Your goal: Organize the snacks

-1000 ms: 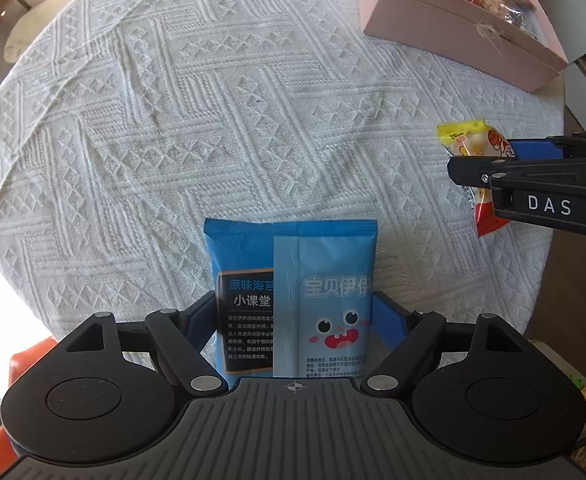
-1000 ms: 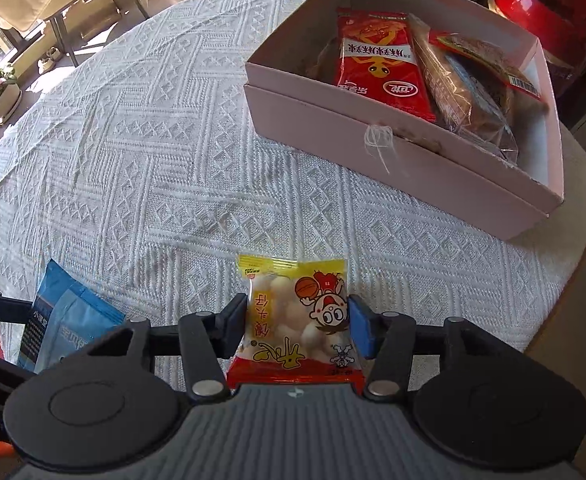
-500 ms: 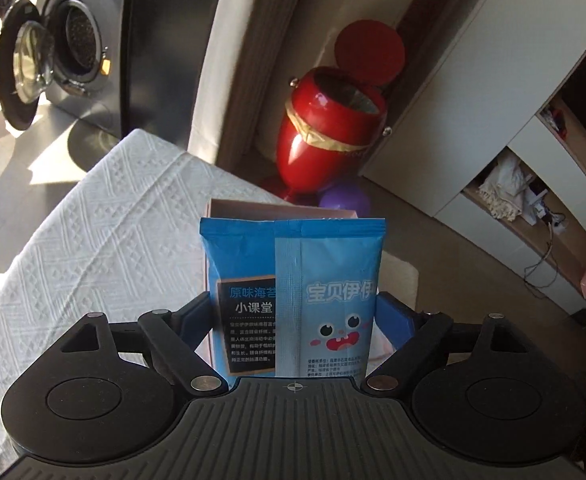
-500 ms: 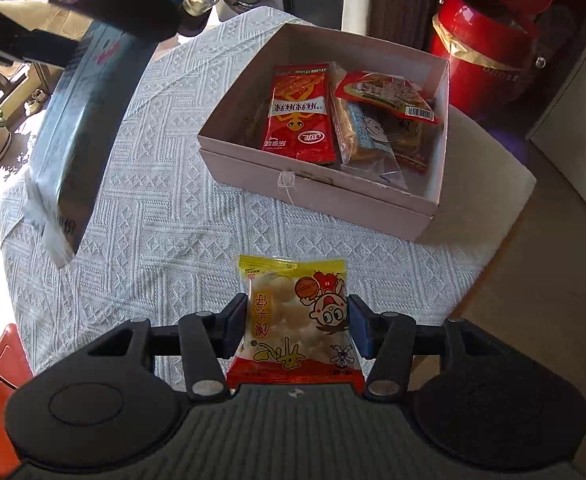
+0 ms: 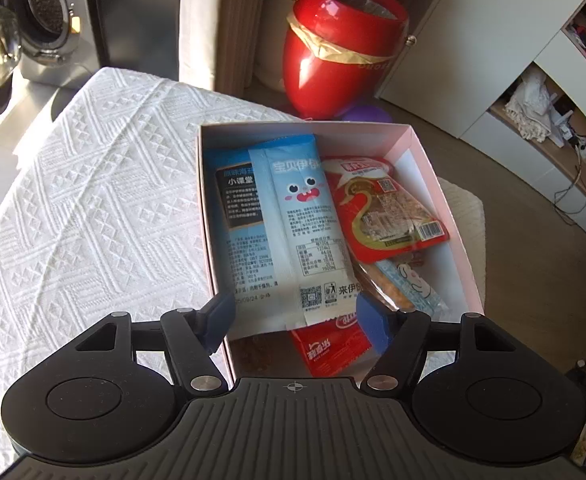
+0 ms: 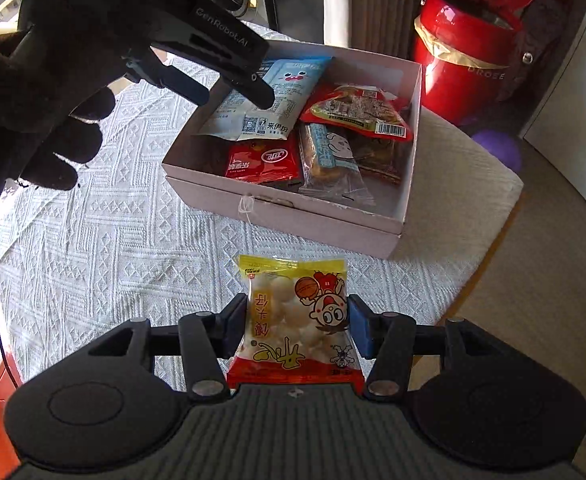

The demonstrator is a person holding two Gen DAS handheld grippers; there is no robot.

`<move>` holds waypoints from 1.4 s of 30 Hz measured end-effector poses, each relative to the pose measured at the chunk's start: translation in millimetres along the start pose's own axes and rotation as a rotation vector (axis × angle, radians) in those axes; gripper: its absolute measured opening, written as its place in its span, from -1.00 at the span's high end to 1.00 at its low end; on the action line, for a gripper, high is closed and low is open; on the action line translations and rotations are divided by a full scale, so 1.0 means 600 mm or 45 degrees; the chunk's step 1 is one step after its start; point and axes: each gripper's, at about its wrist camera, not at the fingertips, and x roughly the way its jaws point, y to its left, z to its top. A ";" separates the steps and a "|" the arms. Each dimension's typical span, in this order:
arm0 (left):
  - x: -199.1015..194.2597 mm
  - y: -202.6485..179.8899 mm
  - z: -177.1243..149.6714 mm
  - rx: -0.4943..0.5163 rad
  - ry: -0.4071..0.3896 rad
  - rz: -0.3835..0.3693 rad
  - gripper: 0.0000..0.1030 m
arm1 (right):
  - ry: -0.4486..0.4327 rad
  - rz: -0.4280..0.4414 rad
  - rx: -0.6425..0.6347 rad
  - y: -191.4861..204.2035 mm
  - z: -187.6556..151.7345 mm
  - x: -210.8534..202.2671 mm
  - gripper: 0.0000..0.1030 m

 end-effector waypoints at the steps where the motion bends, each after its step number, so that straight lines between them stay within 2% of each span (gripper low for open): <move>1: -0.001 0.002 -0.006 -0.016 0.005 -0.013 -0.39 | -0.035 -0.007 0.006 -0.006 0.010 -0.007 -0.02; 3: -0.010 0.011 -0.022 -0.084 -0.006 -0.031 -0.29 | -0.097 -0.025 0.012 -0.013 0.034 -0.021 -0.02; 8: -0.080 0.023 -0.071 -0.294 -0.149 -0.050 -0.28 | -0.244 -0.037 0.023 -0.030 0.139 -0.034 -0.05; 11: -0.097 0.035 -0.099 -0.439 -0.172 -0.104 -0.25 | -0.222 -0.042 0.036 -0.033 0.193 -0.007 -0.51; 13: -0.101 0.038 -0.117 -0.488 -0.167 -0.129 -0.14 | -0.197 -0.029 0.041 -0.034 0.209 0.007 -0.51; 15: -0.108 0.029 -0.129 -0.456 -0.176 -0.077 0.41 | -0.173 -0.002 0.036 -0.031 0.206 0.013 -0.51; 17: -0.117 0.010 -0.139 -0.395 -0.180 0.005 0.66 | -0.139 0.013 0.021 -0.026 0.196 0.015 -0.51; 20: -0.133 -0.006 -0.153 -0.372 -0.163 0.061 0.70 | -0.038 0.031 -0.006 -0.013 0.170 0.020 -0.51; 23: -0.135 -0.011 -0.160 -0.433 -0.098 0.028 0.72 | 0.045 0.034 -0.012 -0.004 0.145 0.023 -0.51; 26: -0.145 -0.032 -0.166 -0.402 -0.092 0.034 0.72 | 0.122 0.044 0.017 -0.001 0.123 0.016 -0.51; 27: -0.147 -0.040 -0.166 -0.379 -0.092 0.056 0.72 | 0.149 0.054 0.030 0.000 0.114 0.011 -0.51; 29: -0.149 -0.064 -0.165 -0.325 -0.068 0.163 0.72 | 0.182 0.061 0.038 0.001 0.102 0.002 -0.51; 32: -0.152 -0.088 -0.165 -0.261 -0.067 0.257 0.72 | 0.201 0.051 0.033 0.000 0.091 -0.015 -0.51; 37: -0.156 -0.089 -0.166 -0.346 -0.030 0.221 0.72 | 0.200 0.027 0.029 -0.001 0.080 -0.029 -0.51; 42: -0.151 -0.101 -0.170 -0.305 0.001 0.266 0.72 | 0.207 0.044 0.072 -0.009 0.074 -0.037 -0.51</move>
